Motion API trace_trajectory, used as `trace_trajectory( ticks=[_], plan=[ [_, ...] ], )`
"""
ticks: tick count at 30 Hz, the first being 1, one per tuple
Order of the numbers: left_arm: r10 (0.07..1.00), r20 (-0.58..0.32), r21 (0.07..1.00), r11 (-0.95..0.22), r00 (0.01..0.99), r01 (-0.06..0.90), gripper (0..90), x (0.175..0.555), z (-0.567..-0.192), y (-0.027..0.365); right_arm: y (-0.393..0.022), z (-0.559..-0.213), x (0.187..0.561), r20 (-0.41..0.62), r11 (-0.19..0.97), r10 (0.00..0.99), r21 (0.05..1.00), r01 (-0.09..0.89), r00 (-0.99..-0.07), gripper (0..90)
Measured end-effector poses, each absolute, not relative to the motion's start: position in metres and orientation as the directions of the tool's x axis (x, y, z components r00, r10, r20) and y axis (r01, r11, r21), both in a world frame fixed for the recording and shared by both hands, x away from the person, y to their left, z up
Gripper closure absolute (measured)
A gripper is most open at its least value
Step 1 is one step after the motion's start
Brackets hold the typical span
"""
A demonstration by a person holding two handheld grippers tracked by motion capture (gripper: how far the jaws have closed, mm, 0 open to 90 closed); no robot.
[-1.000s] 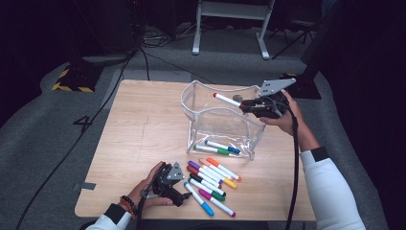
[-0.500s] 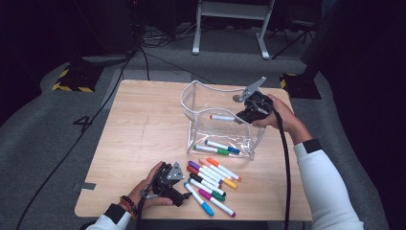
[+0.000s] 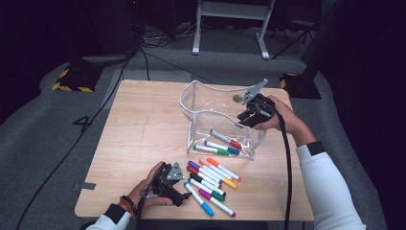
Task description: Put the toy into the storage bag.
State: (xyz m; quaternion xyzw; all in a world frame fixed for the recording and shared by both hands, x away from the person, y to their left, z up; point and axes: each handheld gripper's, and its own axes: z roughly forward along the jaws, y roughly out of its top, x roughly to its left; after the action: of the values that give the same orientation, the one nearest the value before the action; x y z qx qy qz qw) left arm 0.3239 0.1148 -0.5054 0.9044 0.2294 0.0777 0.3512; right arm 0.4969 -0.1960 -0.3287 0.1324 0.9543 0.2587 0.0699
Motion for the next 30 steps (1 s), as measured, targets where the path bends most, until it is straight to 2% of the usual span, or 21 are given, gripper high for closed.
trace_trajectory(
  ticks=[7,11,18,24,30],
  plan=[
    [0.472,-0.020,0.670,-0.648,0.881,0.363,2.6,0.324,-0.505,0.115,-0.218,-0.306,0.487,-0.140,0.748,0.393,0.624,0.227,-0.909,49.6],
    [0.473,-0.021,0.670,-0.647,0.881,0.363,2.6,0.324,-0.505,0.115,-0.235,-0.291,0.472,-0.142,0.664,0.451,0.713,0.225,-0.881,43.8],
    [0.472,-0.021,0.670,-0.648,0.881,0.363,2.6,0.324,-0.505,0.115,-0.263,-0.282,0.439,-0.152,0.576,0.500,0.794,0.196,-0.853,38.5],
    [0.473,-0.020,0.670,-0.648,0.881,0.363,2.6,0.324,-0.505,0.115,-0.283,-0.289,0.402,-0.160,0.527,0.535,0.831,0.180,-0.829,38.6],
    [0.474,-0.019,0.670,-0.648,0.880,0.364,2.6,0.323,-0.505,0.115,-0.288,-0.321,0.373,-0.165,0.541,0.520,0.823,0.174,-0.838,38.9]
  ],
)
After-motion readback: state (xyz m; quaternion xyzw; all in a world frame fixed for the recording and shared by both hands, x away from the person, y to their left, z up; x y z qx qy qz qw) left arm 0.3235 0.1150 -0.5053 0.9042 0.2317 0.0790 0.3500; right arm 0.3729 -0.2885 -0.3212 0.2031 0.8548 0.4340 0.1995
